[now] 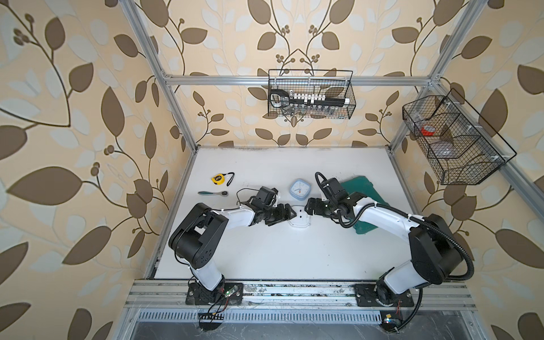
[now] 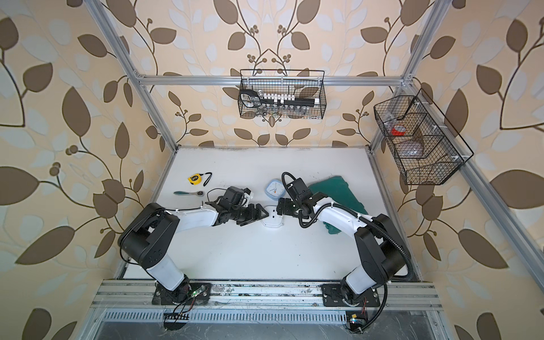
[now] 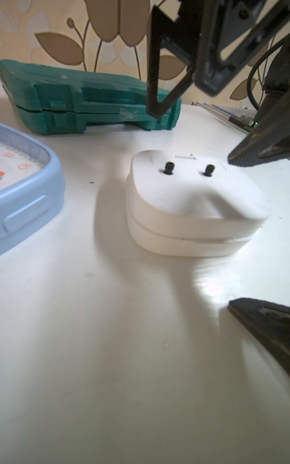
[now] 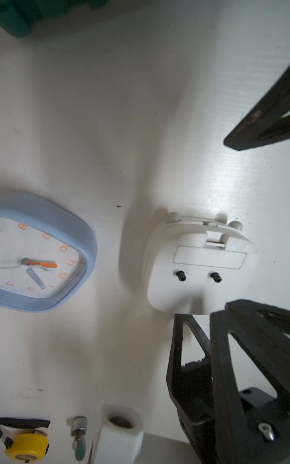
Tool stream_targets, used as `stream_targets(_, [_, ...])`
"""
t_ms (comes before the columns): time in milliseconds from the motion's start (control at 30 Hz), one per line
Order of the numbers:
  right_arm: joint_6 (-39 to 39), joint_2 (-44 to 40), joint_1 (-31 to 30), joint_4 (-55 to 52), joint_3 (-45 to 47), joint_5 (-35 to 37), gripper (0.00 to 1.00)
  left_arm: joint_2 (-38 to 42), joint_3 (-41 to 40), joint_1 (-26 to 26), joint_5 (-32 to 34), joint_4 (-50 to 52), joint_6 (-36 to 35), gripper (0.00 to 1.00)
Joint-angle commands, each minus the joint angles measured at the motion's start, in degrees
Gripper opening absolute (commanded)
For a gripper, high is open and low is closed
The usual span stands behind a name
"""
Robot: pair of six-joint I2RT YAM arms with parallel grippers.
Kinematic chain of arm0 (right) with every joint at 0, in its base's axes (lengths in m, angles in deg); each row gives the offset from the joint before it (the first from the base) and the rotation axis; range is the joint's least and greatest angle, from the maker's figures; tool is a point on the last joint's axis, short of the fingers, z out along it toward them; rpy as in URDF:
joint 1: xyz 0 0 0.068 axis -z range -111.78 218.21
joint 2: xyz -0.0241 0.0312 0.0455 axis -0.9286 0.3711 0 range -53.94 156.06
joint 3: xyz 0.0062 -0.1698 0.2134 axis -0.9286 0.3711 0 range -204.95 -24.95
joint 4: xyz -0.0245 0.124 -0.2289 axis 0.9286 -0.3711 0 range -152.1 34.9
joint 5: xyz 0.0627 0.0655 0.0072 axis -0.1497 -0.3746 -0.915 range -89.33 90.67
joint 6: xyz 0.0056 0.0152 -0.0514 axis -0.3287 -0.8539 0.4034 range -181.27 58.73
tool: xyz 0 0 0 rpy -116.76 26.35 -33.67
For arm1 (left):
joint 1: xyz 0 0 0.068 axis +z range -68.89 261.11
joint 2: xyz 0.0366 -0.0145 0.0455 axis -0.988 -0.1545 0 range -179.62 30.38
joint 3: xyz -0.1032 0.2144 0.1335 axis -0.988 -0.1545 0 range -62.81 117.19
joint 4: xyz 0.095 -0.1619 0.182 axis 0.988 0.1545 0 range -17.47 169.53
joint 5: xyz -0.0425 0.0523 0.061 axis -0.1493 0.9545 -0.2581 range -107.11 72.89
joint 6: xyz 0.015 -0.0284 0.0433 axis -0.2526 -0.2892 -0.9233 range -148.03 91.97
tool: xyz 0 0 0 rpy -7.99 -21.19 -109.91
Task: Insert the battery into the alarm
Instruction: Install the cover on the alarm, then adjust the alarm at the center of the board.
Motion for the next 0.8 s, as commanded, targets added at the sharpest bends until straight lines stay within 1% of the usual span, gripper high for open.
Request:
stream_targets(0, [3.57,-1.05,-2.13,-1.34,-0.58,5.78,1.00,3.44,-3.10,2.39,3.92,-1.02,1.04,0.93])
stream_targets(67, [3.45,-0.53,-3.89,-2.09,-1.55,8.50,1.00,3.97,-4.42,4.63,3.94,-1.94,2.66,0.98])
stream_targets(100, [2.71,-0.02,-4.92,-2.79,-2.24,10.20,1.00,3.96,-4.97,5.79,3.83,-2.08,3.34,0.99])
stream_targets(200, [-0.55,1.91,-7.37,-4.63,-4.28,14.83,1.00,4.14,-6.38,8.66,3.33,-2.52,5.00,0.99])
stream_targets(233, [-1.71,2.66,-9.04,-5.21,-5.00,16.48,1.00,4.23,-6.77,9.50,3.26,-2.64,5.49,0.99])
stream_targets(367, [-6.46,6.01,-13.75,-8.31,-8.59,23.72,1.00,4.97,-7.46,10.80,3.88,-2.36,5.75,0.99])
stream_targets(600, [-11.50,11.45,-16.58,-10.08,-12.73,24.69,1.00,4.42,-7.32,10.89,4.15,-1.73,5.86,0.99])
stream_targets(767, [-12.60,14.82,-17.18,-10.83,-15.03,23.66,1.00,3.80,-7.15,10.98,4.11,-1.73,6.10,0.99])
